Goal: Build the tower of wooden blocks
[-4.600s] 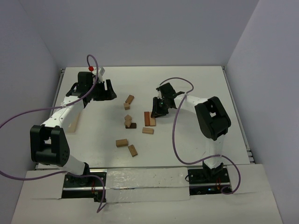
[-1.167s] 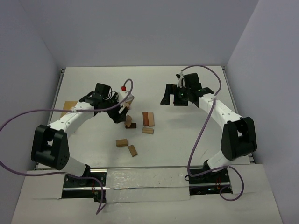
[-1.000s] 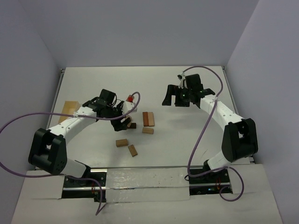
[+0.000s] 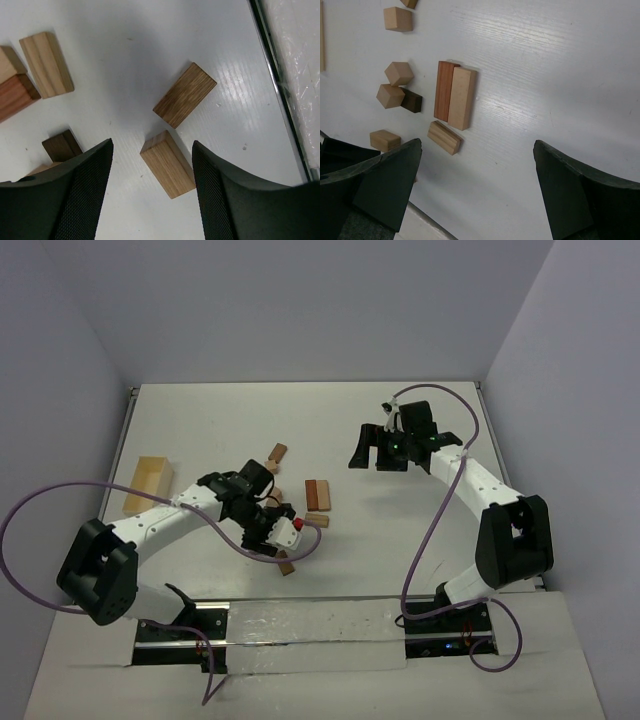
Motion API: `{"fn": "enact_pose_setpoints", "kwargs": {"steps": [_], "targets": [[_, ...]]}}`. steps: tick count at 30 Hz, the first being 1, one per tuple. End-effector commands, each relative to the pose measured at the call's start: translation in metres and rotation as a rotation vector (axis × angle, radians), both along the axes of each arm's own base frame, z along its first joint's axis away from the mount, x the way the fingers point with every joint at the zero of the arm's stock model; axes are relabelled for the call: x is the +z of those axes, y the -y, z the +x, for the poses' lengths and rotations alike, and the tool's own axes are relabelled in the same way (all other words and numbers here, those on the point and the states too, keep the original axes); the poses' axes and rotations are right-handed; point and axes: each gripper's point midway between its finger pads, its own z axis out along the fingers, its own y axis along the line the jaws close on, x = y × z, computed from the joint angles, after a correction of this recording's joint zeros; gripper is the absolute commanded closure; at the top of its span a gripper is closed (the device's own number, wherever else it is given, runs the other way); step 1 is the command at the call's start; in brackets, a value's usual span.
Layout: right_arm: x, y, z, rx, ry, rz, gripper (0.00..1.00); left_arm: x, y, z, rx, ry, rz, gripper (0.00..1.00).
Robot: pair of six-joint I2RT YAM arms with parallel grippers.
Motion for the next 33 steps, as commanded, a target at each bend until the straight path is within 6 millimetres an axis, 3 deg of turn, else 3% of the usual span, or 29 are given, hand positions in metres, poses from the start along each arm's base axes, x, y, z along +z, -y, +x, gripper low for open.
{"fn": "enact_pose_setpoints", "kwargs": {"steps": [1,6,11,26,33], "targets": [[0.005,0.001,0.005,0.001,0.029,0.009,0.0,0.009,0.013,0.001,-0.117,0.046,-0.019,0.3],[0.006,0.001,0.005,0.002,0.029,0.014,0.0,-0.002,0.017,-0.01,-0.189,0.053,0.013,0.33],[0.005,0.004,0.004,-0.003,0.024,0.019,0.0,-0.014,0.022,-0.018,-0.24,0.055,0.032,0.41],[0.0,0.004,0.006,-0.01,0.0,0.041,0.0,-0.04,0.019,-0.028,-0.422,0.125,0.111,0.38],[-0.003,0.006,0.007,-0.017,-0.014,0.045,0.0,-0.052,0.017,-0.028,-0.453,0.146,0.124,0.44]]}}
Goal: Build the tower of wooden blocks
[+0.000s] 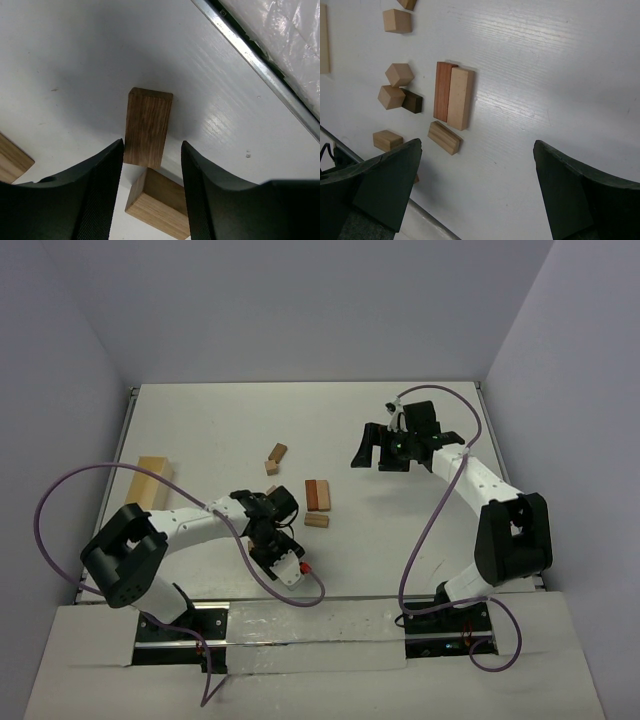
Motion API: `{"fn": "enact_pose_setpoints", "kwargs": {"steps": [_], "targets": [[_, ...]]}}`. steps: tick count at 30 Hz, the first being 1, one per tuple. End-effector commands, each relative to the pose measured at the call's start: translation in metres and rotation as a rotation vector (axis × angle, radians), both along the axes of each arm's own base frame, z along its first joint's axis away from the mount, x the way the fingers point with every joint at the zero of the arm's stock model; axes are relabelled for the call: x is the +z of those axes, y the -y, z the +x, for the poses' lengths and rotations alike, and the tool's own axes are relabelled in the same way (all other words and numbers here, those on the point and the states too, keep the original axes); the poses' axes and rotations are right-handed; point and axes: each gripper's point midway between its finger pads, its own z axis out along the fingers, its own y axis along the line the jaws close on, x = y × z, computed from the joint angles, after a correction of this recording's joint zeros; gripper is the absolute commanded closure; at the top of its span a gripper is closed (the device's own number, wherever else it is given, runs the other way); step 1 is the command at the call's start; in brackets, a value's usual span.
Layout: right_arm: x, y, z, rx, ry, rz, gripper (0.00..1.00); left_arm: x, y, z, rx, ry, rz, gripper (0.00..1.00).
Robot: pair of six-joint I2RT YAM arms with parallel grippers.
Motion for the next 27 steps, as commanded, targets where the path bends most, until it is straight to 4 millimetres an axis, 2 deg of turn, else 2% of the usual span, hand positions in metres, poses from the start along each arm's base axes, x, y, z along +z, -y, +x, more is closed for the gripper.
{"fn": "enact_pose_setpoints", "kwargs": {"steps": [1,5,11,13,14,16,18,21,23,25,27], "targets": [[0.0,0.0,0.005,-0.005,0.008,0.02,0.0,-0.003,0.01,0.004,-0.053,0.031,-0.045,0.45],[0.0,0.001,0.006,-0.007,0.009,0.019,0.0,-0.006,0.011,0.004,-0.048,0.037,-0.056,0.5],[-0.002,0.002,0.006,-0.009,0.001,0.021,0.0,-0.007,0.007,0.003,-0.022,0.042,-0.048,0.65],[-0.001,0.002,0.007,-0.009,0.002,0.02,0.0,-0.001,0.008,0.005,0.026,0.036,-0.052,0.73],[-0.001,0.002,0.007,-0.01,0.003,0.02,0.0,0.007,0.014,0.009,0.053,0.032,-0.074,0.75],[0.002,0.004,0.007,-0.012,0.011,0.02,0.0,0.039,0.028,0.026,0.189,-0.028,-0.147,0.78],[0.004,0.005,0.007,-0.014,0.018,0.02,0.0,0.075,0.036,0.053,0.344,-0.062,-0.215,0.79],[0.007,0.007,0.01,-0.012,0.026,0.028,0.0,0.122,0.035,0.095,0.533,-0.045,-0.296,0.81],[0.008,0.006,0.013,-0.009,0.027,0.036,0.0,0.145,0.032,0.113,0.597,0.001,-0.325,0.91],[0.011,0.005,0.016,-0.007,0.032,0.042,0.0,0.158,0.028,0.125,0.663,0.014,-0.335,0.99],[0.013,0.005,0.018,-0.006,0.038,0.037,0.0,0.164,0.026,0.13,0.685,0.002,-0.335,1.0]]}}
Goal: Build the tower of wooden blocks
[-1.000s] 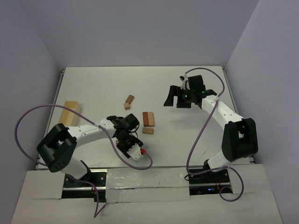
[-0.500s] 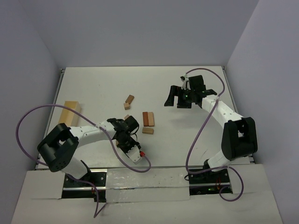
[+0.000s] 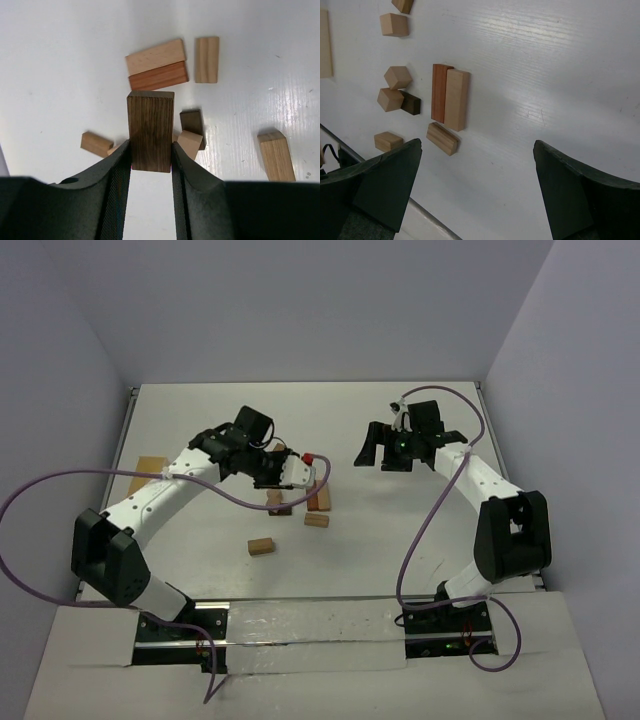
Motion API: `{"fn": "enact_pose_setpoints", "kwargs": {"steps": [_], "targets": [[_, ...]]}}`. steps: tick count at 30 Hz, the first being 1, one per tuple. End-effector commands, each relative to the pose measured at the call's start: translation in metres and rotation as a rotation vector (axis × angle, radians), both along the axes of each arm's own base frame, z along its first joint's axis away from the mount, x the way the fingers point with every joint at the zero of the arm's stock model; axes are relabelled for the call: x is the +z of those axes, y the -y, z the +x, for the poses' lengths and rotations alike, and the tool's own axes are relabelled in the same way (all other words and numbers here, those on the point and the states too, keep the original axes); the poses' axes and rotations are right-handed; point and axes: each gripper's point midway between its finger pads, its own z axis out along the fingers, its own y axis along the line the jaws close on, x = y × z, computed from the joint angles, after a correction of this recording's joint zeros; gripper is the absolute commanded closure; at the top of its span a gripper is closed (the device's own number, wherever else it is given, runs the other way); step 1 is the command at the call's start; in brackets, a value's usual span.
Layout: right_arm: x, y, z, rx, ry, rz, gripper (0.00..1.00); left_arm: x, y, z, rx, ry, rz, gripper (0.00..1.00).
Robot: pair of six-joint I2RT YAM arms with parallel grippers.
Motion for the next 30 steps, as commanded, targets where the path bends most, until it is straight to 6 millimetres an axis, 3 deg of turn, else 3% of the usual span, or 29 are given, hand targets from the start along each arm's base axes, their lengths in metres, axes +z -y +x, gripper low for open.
{"fn": "enact_pose_setpoints", "kwargs": {"steps": [1,7,15,20,24,30], "targets": [[0.018,-0.002,0.016,0.007,0.06,0.018,0.0,0.02,-0.002,-0.002,0.086,-0.112,-0.045,1.0],[0.019,0.009,0.022,-0.013,0.072,-0.016,0.0,0.015,0.002,0.017,0.136,-0.184,-0.051,1.0],[0.01,0.023,0.028,-0.053,0.032,-0.021,0.0,-0.008,0.029,0.049,0.338,-0.217,-0.106,1.0],[0.004,0.024,0.026,-0.059,0.011,-0.017,0.0,-0.02,0.041,0.058,0.637,-0.319,-0.224,1.0],[0.003,0.024,0.026,-0.061,0.006,-0.016,0.0,-0.031,0.035,0.071,1.12,-0.186,-0.331,1.0],[0.002,0.024,0.025,-0.063,0.002,-0.012,0.0,-0.055,0.032,0.049,1.396,-0.309,-0.321,1.0]]}}
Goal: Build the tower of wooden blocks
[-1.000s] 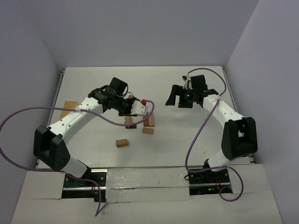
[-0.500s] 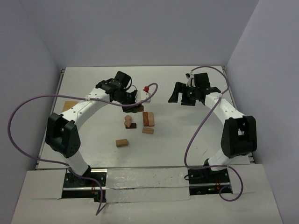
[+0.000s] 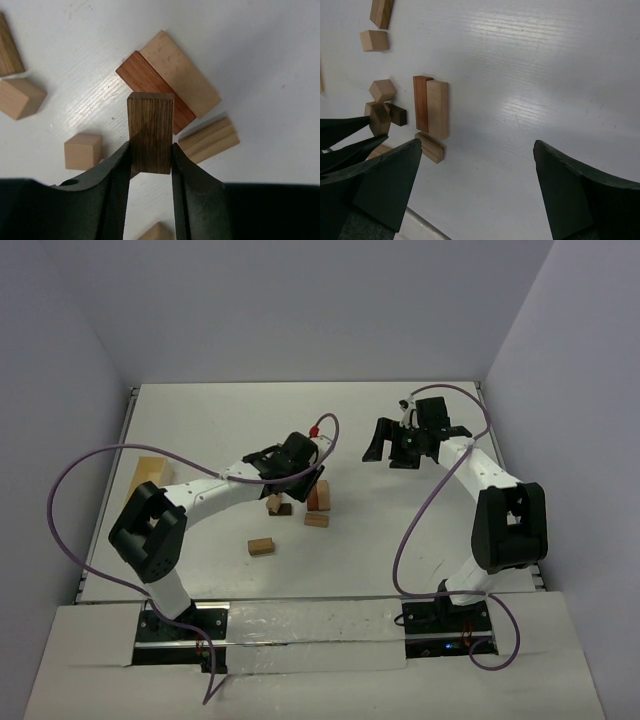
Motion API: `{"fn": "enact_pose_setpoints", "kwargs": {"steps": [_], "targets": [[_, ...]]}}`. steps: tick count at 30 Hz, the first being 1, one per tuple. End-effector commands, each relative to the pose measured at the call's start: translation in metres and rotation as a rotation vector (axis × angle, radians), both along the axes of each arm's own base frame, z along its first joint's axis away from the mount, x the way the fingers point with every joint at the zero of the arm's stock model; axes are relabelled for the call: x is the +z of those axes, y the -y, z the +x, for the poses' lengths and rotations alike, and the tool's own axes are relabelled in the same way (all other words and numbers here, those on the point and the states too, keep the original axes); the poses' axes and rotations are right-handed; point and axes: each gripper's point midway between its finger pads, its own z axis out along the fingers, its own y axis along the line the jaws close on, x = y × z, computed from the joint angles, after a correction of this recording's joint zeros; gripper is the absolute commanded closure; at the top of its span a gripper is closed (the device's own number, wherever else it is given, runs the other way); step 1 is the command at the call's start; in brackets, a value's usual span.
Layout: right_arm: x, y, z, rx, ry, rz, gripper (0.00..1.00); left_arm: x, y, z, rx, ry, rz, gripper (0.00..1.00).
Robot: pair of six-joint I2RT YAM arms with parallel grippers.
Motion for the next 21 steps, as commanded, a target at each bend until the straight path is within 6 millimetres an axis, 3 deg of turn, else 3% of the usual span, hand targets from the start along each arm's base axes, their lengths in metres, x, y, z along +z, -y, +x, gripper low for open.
{"fn": "enact_pose_setpoints", "kwargs": {"steps": [1,9,21], "targets": [[0.013,-0.001,0.009,-0.002,0.038,0.01,0.0,0.024,-0.004,0.021,0.4,0.025,-0.121,1.0],[0.014,0.0,0.007,-0.003,0.045,0.008,0.0,0.01,0.007,0.013,0.582,-0.149,-0.143,1.0],[0.016,-0.001,0.006,-0.005,0.054,0.023,0.0,0.009,0.021,0.01,0.643,-0.1,-0.169,1.0]]}}
